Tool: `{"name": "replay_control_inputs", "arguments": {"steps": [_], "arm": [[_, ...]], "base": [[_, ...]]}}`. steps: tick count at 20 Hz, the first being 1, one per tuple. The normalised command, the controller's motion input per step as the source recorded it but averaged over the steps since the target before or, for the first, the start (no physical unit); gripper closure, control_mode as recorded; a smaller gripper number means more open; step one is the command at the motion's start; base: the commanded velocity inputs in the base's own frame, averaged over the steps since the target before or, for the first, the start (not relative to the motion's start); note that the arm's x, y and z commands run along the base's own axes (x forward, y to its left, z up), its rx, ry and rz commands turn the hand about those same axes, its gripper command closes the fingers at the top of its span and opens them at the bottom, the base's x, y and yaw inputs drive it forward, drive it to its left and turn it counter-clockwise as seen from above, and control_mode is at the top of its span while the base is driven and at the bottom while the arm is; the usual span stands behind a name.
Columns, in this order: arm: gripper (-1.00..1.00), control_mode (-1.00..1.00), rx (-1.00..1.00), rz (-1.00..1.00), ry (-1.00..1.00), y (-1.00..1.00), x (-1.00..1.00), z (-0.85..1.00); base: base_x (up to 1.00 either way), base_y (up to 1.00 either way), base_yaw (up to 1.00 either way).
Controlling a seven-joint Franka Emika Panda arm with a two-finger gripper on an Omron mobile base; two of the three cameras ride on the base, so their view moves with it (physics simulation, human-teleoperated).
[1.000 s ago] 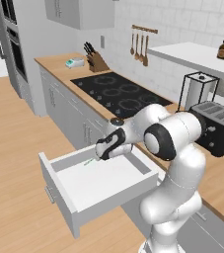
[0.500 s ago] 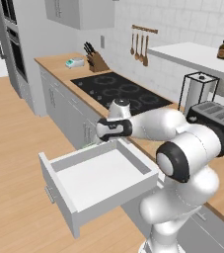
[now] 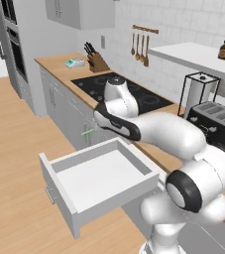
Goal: Take a straw from the drawer in front and place it inside the glass cup on the dining counter.
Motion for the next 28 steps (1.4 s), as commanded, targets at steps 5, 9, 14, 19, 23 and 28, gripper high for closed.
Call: {"name": "replay_control_inputs", "arguments": {"steps": [5,9,14,19,23,28], "arm": [[1.0,-1.0,0.01,-0.11,0.0,-0.21,-0.64,0.24],[1.0,-1.0,0.06,-0.08,0.0,-0.2,-0.57,0.01],[1.0,1.0,0.0,0.0,0.0,0.0,0.0,0.0],[1.0,1.0,0.0,0.0,0.0,0.0,0.0,0.0],[1.0,1.0,0.0,0.0,0.0,0.0,0.0,0.0],[1.0,1.0,0.0,0.0,0.0,0.0,0.0,0.0]], "base": [[0.0,0.0,0.0],[0.0,0.0,0.0],[-1.0,0.31,-0.03],[-0.84,1.0,0.0],[-0.46,1.0,0.0],[-0.78,0.66,0.0]]}}
